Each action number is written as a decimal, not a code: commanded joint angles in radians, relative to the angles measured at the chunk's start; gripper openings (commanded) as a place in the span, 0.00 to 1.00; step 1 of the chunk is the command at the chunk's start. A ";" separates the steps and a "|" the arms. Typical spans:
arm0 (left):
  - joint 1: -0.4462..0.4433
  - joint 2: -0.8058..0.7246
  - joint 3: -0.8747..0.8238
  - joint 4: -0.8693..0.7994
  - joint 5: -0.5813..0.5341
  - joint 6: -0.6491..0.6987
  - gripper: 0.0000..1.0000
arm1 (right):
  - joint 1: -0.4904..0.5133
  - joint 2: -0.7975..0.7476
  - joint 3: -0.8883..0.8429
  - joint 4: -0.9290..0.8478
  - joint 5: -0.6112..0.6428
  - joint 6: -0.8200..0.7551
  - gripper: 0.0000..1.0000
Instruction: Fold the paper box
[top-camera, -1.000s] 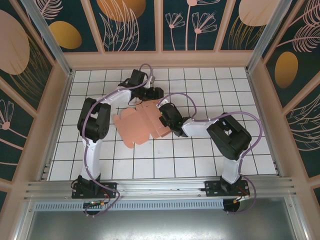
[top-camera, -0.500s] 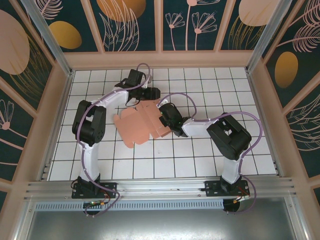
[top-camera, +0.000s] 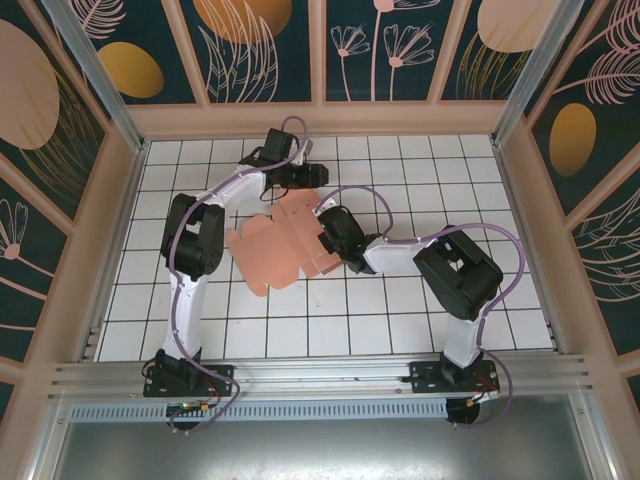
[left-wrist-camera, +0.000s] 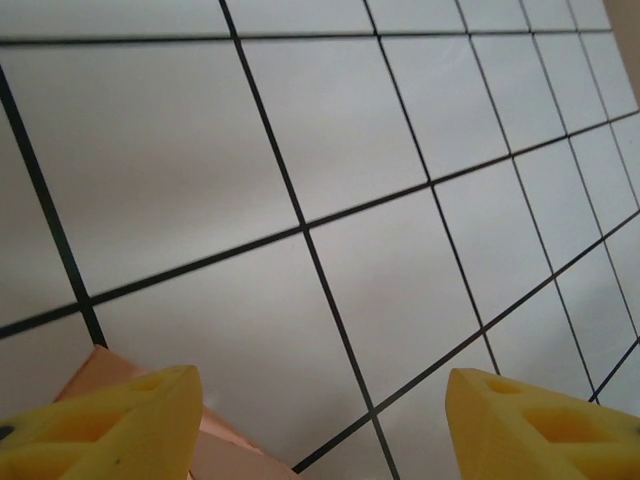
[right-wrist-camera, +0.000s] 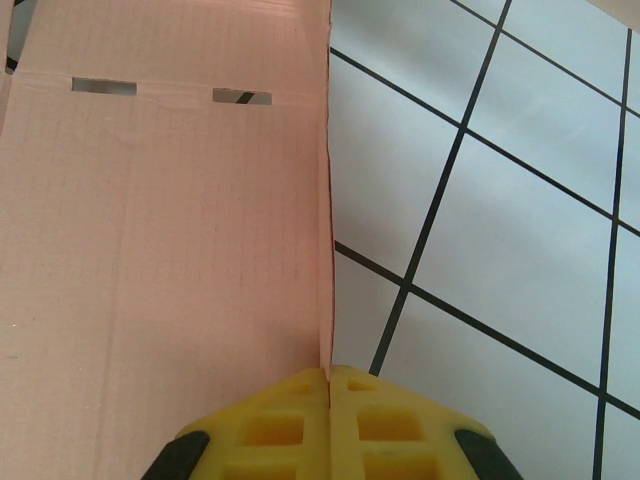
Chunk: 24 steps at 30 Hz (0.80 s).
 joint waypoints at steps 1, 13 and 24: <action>-0.008 0.023 0.036 -0.016 0.064 -0.002 0.64 | 0.011 0.010 0.022 0.011 0.008 -0.002 0.00; -0.017 -0.064 -0.096 0.010 0.125 0.010 0.62 | 0.011 0.033 0.036 -0.001 0.017 0.005 0.00; -0.041 -0.150 -0.258 0.131 0.156 -0.078 0.58 | 0.011 0.038 0.037 0.015 0.004 0.000 0.00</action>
